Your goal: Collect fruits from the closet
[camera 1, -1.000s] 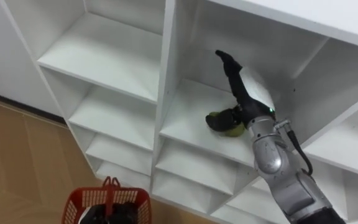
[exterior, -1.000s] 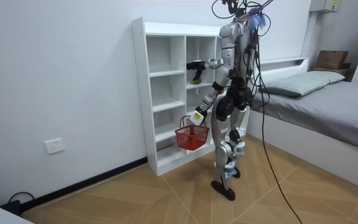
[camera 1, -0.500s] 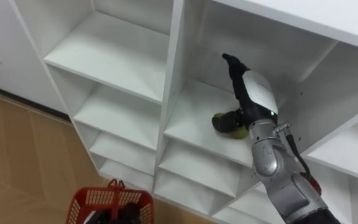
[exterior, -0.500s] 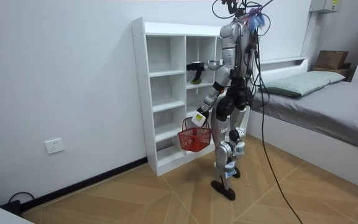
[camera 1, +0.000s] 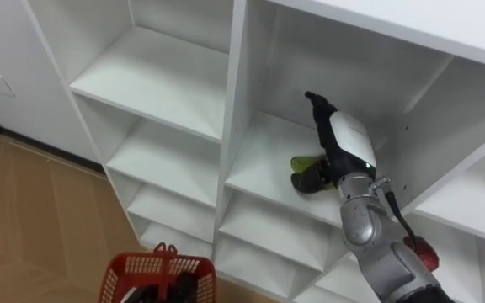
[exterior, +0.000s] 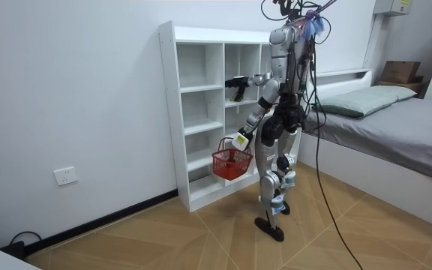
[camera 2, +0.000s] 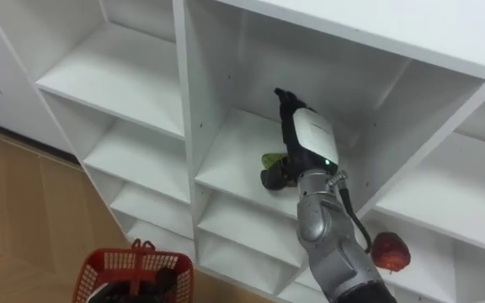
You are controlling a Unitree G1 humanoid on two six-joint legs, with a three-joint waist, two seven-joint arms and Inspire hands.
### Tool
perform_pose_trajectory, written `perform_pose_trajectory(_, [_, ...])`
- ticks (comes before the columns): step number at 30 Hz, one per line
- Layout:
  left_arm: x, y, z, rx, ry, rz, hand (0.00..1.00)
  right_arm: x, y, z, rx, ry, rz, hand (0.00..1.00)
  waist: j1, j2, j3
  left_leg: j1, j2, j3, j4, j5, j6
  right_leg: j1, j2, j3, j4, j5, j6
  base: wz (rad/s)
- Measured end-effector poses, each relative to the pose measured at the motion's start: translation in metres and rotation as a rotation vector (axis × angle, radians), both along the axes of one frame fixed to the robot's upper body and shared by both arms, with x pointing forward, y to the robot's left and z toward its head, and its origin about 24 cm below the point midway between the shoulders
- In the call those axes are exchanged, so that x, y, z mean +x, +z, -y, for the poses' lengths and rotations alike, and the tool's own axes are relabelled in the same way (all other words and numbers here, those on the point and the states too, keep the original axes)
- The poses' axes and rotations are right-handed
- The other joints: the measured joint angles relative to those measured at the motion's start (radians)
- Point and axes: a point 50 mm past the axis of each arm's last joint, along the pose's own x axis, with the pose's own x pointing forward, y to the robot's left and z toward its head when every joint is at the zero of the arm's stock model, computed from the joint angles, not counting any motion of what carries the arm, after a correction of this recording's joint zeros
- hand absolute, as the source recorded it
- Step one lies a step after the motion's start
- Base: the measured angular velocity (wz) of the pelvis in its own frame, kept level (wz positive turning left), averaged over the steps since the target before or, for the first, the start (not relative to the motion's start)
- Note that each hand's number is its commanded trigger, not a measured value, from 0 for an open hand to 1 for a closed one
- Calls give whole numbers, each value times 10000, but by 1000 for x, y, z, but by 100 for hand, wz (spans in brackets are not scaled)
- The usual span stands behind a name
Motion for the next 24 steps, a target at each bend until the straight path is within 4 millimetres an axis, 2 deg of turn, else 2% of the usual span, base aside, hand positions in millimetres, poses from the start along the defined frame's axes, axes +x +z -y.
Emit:
perform_pose_trajectory(7, [5,3,-2,137,-4,241,100,-4,-9,3,964,-386,-482,0,-84,46,36,-4,-22,36,-13,-2,3,-11,-12,40,-20,-11,16,0])
perform_pose_trajectory(12, [6,5,-2,370,128,332,100,-13,-18,5,1972,-812,-927,0,-244,131,75,82,11,278,-18,-2,4,-48,35,221,-25,-7,12,-11])
perform_pose_trajectory(14, [7,5,-1,413,123,360,100,-23,-31,5,2507,-997,-1477,0,-309,223,54,133,29,374,-34,-2,4,-44,61,305,-18,-1,6,-12])
perform_pose_trajectory(16, [7,4,2,363,47,352,100,-28,-34,1,2960,-953,-1562,0,-399,375,31,144,33,442,-40,-6,10,-44,63,333,-14,2,8,-7])
perform_pose_trajectory(18, [7,4,4,309,45,351,100,-28,-34,1,3209,-980,-1570,0,-494,542,-50,158,41,470,-65,-13,16,-44,68,331,-16,2,8,0])
perform_pose_trajectory(20, [7,4,4,298,45,352,100,-28,-34,1,3343,-1004,-1606,0,-532,600,-88,158,49,470,-72,-13,15,-43,74,331,-18,2,8,0])
perform_pose_trajectory(24, [6,4,4,282,42,325,100,-28,-35,2,3806,-1130,-1685,0,-562,600,-106,177,44,466,-54,-13,14,-11,67,321,-36,1,8,0])
